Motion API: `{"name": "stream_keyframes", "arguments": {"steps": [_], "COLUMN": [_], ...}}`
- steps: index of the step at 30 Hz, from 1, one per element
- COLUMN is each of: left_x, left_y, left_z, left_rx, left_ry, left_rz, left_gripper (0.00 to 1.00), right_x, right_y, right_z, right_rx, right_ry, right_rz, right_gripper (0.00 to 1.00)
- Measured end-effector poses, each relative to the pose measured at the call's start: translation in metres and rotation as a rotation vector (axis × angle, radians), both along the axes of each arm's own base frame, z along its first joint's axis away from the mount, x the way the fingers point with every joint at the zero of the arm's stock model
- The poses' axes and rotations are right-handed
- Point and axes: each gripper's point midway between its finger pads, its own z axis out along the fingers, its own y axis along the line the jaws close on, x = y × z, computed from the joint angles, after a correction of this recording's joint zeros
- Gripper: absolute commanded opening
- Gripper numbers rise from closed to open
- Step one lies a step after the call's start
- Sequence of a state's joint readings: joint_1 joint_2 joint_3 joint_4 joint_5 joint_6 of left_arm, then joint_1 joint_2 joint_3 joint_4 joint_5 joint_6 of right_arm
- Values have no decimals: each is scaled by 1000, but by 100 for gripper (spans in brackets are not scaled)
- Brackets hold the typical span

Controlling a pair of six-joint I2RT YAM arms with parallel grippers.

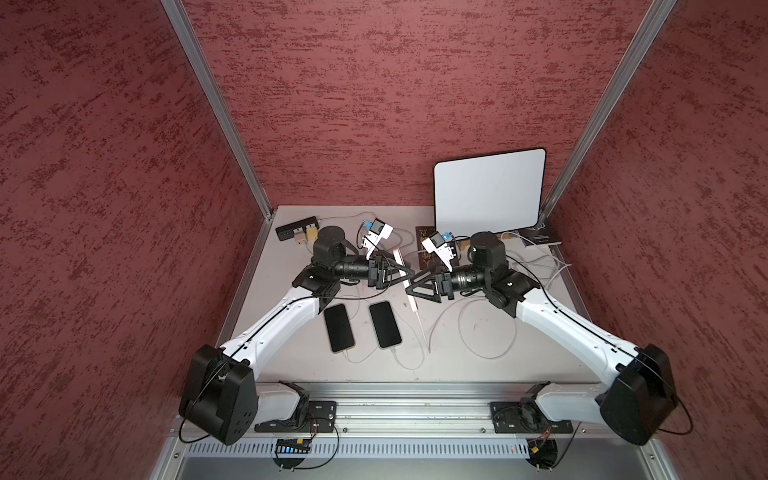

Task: Unplug the charging cable from the phone
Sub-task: Pick up the phone at the center of the board, then remove the charging cable from the phone.

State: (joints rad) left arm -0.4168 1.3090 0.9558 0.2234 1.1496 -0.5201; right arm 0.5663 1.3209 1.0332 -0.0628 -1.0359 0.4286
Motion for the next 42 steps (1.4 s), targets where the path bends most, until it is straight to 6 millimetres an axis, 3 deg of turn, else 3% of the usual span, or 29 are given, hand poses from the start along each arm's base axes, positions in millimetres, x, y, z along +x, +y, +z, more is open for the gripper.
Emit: {"name": "stream_keyframes", "arguments": {"steps": [3,7,17,28,34,42], "left_x": [1,7,33,37,37,38], "left_y": [1,5,26,28,28,28], "left_z": [-1,-3,-2,-2,-2,-2], "left_rx": [3,8,3,-1,-1,-1], "left_ry": [2,3,4,14,15,15], "left_rz": [2,27,129,139,141,144], "left_gripper": [30,26,18,17,17,17], "right_x": [1,1,-15,-25,-28,-29], "right_y": [0,-1,-12,-13,-9,-6], "right_z": [-1,-1,-18,-43,-62,-77], "right_rx": [-11,-32,-111,-160,-191,-217], "right_ry": [-5,-18,-24,-33,-24,-13], "right_rz": [-2,-4,26,60,76,75], "right_gripper": [89,98,98,80,59,42]}}
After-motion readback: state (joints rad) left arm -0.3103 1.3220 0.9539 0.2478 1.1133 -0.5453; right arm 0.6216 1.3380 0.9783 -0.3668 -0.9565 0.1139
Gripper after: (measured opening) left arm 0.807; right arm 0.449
